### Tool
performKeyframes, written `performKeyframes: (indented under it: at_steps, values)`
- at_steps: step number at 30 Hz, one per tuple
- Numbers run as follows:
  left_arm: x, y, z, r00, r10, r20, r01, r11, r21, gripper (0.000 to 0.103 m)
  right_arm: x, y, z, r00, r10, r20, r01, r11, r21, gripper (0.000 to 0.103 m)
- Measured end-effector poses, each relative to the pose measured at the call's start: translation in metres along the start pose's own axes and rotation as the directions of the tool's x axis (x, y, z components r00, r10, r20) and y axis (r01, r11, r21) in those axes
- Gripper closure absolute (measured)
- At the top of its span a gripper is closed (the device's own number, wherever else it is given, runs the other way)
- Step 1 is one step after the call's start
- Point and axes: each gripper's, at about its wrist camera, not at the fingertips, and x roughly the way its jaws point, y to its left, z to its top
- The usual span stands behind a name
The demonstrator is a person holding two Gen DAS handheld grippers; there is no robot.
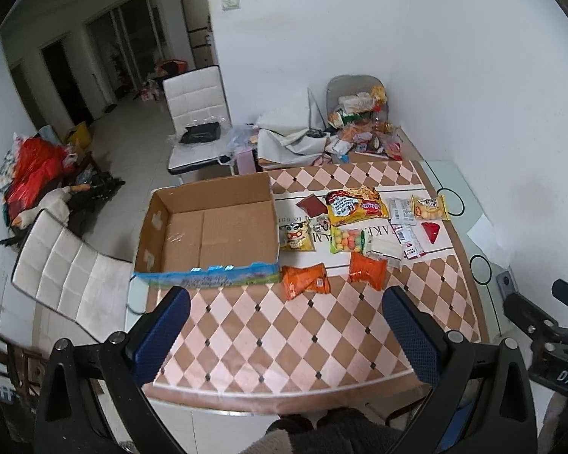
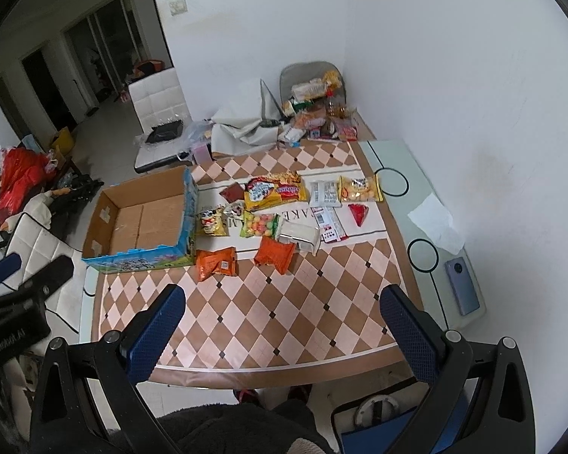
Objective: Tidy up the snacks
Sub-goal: 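Grasp the orange bag with the left tool while the right tool grasps the white pack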
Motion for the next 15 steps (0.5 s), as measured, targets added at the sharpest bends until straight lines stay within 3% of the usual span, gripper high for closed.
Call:
performKeyframes:
  at_steps: [6, 9, 15]
  values:
    - [0.085, 0.001, 0.034, 0.996, -0.038, -0.083, 0.041, 0.999, 0.027, 0.0, 0.069, -0.018, 0.027, 0.999, 0.008, -0.052, -0.004, 0.996, 0.085, 0.0]
    - [0.136, -0.006, 0.046, 0.983, -0.061, -0.174, 0.066, 0.998, 0.02, 0.0, 0.119, -0.028, 0.043, 0.994, 0.0, -0.106, 0.008, 0.997, 0.08, 0.0]
    - [0.232, -0.041, 0.042, 0.937, -0.041, -0.346, 0.043, 0.999, -0.001, 0.0, 0.247, -0.045, 0.076, 0.962, 0.084, -0.261, -0.092, 0.996, -0.016, 0.0]
